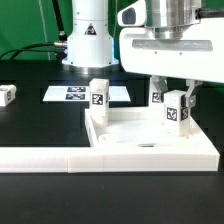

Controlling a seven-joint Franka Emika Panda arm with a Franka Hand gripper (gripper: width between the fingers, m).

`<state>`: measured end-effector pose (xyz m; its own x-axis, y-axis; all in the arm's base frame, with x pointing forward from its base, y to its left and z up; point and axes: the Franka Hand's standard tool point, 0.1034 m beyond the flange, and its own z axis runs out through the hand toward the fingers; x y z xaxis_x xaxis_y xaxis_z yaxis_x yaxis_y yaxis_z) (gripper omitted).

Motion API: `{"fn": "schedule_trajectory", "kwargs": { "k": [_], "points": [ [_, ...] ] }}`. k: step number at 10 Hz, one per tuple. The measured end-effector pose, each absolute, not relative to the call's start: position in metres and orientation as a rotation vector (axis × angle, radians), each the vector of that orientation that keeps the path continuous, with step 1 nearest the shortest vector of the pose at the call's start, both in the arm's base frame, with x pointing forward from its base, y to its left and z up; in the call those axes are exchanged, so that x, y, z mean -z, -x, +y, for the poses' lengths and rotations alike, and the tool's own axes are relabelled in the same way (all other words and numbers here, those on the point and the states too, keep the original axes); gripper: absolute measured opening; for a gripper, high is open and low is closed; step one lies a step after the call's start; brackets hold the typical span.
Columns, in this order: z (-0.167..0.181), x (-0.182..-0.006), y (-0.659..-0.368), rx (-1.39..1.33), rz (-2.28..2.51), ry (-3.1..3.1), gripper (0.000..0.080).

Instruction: Assemble square table

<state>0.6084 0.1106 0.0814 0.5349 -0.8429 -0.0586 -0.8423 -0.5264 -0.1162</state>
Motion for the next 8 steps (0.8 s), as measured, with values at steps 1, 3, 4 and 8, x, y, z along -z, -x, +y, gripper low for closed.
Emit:
{"fn": "schedule_trajectory", "kwargs": {
  "k": [1, 3, 4, 8],
  "points": [
    [0.1105, -0.0814, -0.6084, 0.001, 1.509, 2.606, 0.0291],
    [0.1106, -0.0814, -0.6081, -0.011, 1.578, 2.566, 0.0363],
    [0.1107, -0.0814, -0.6080, -0.009, 1.557, 2.579, 0.0363],
    [0.1147, -0.0826, -0.6086, 0.019, 1.167, 2.779, 0.0643]
  ]
}}
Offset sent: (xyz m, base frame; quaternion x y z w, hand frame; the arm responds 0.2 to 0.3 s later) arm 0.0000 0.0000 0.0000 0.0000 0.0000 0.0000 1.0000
